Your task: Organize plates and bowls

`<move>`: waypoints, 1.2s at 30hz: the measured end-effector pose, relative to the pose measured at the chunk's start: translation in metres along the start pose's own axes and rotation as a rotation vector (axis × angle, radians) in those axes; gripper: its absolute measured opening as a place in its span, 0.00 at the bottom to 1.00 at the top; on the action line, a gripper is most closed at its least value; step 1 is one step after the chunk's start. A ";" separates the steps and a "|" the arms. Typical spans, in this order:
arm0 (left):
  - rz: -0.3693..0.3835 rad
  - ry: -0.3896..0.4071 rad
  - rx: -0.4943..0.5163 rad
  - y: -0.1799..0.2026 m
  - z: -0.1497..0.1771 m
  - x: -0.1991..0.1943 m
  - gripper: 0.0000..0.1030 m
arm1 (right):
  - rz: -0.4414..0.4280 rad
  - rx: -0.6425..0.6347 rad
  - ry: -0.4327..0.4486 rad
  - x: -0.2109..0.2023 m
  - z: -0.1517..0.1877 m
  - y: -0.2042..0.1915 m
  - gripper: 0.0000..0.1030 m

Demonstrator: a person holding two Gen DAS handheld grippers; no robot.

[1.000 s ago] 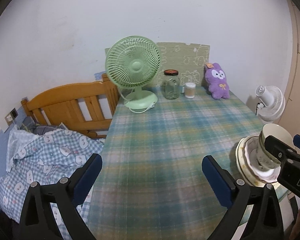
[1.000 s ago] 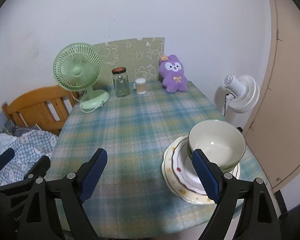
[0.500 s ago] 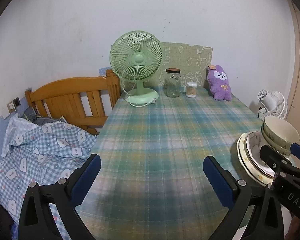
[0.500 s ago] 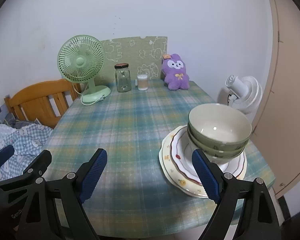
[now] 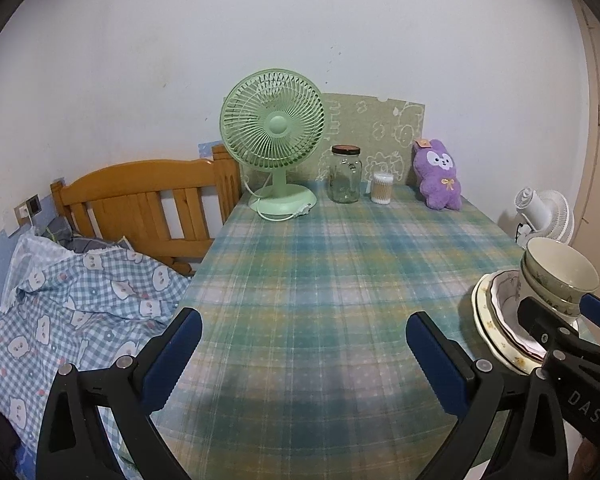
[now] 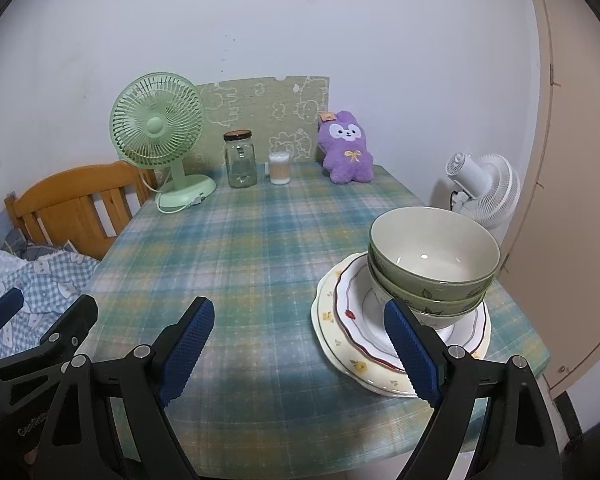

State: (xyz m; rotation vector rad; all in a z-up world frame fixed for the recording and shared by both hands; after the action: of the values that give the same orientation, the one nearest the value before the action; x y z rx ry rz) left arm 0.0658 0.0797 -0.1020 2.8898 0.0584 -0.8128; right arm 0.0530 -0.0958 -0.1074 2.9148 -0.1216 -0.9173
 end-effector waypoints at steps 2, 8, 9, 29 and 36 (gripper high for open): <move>0.003 0.004 0.004 0.002 -0.001 -0.002 1.00 | 0.002 0.001 -0.002 0.000 -0.001 0.001 0.86; 0.001 0.006 0.007 0.006 -0.003 -0.002 1.00 | 0.003 0.003 -0.010 0.000 -0.002 0.004 0.86; -0.001 0.006 0.007 0.007 -0.003 -0.002 1.00 | 0.004 0.002 -0.012 0.000 -0.002 0.005 0.86; 0.010 0.005 0.000 0.012 -0.001 -0.009 1.00 | 0.000 0.008 -0.024 -0.004 0.000 0.010 0.86; 0.013 -0.005 -0.007 0.016 -0.002 -0.013 1.00 | 0.004 0.005 -0.032 -0.009 -0.002 0.014 0.86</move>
State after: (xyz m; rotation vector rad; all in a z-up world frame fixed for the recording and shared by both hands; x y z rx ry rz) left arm 0.0571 0.0644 -0.0919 2.8782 0.0422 -0.8156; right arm 0.0462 -0.1086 -0.0999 2.9039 -0.1311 -0.9644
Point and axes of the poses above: each gripper's, at about its wrist camera, not at the fingertips, and x roughly the way its jaws point, y to its right, z to its underside, the point moved 10 cm from there along x, roughly the way its jaws point, and after that the axes turned 8 degrees about -x, right-handed, at the moved point
